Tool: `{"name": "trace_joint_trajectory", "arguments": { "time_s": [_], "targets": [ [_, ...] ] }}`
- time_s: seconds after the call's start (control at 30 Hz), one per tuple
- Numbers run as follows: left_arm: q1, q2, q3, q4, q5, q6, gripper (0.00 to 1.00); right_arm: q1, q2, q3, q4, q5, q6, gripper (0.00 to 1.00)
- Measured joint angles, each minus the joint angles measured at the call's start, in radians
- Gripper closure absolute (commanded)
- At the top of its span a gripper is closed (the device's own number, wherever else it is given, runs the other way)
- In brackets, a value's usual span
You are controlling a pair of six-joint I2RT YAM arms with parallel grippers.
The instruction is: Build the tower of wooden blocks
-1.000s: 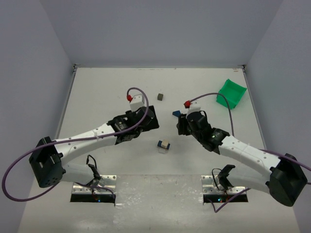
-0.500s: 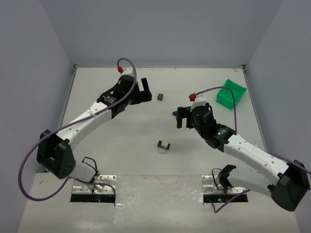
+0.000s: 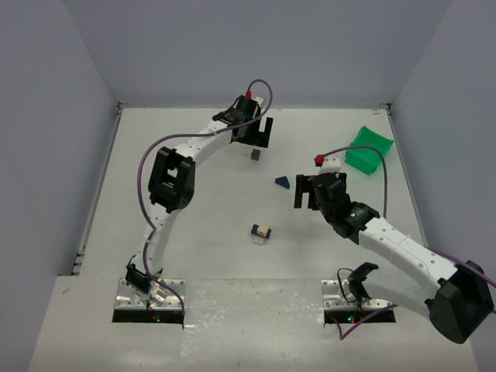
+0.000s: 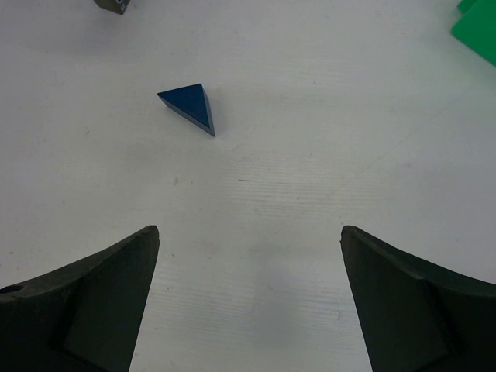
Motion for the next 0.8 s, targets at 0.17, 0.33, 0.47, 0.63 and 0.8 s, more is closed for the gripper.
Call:
{"name": "trace_joint_trajectory", "arguments": {
  "time_s": [0.17, 0.33, 0.47, 0.63, 0.8],
  "targets": [
    [-0.004, 0.142, 0.096, -0.067, -0.057, -0.007, 0.2, -0.022, 0.009, -0.006, -0.003, 0.007, 0.005, 0.01],
    [-0.013, 0.157, 0.096, -0.084, -0.079, -0.027, 0.44, -0.029, 0.024, -0.006, -0.003, 0.007, 0.007, 0.01],
    [-0.021, 0.158, 0.096, -0.074, -0.084, -0.036, 0.56, -0.03, 0.029, -0.007, -0.003, 0.006, 0.007, 0.01],
    [-0.03, 0.158, 0.091, -0.062, -0.093, -0.043, 0.76, -0.033, 0.037, -0.008, -0.003, 0.004, 0.007, 0.01],
    [-0.039, 0.155, 0.076, -0.036, -0.12, -0.053, 1.0, -0.035, 0.048, -0.008, -0.003, -0.001, 0.01, 0.01]
  ]
}}
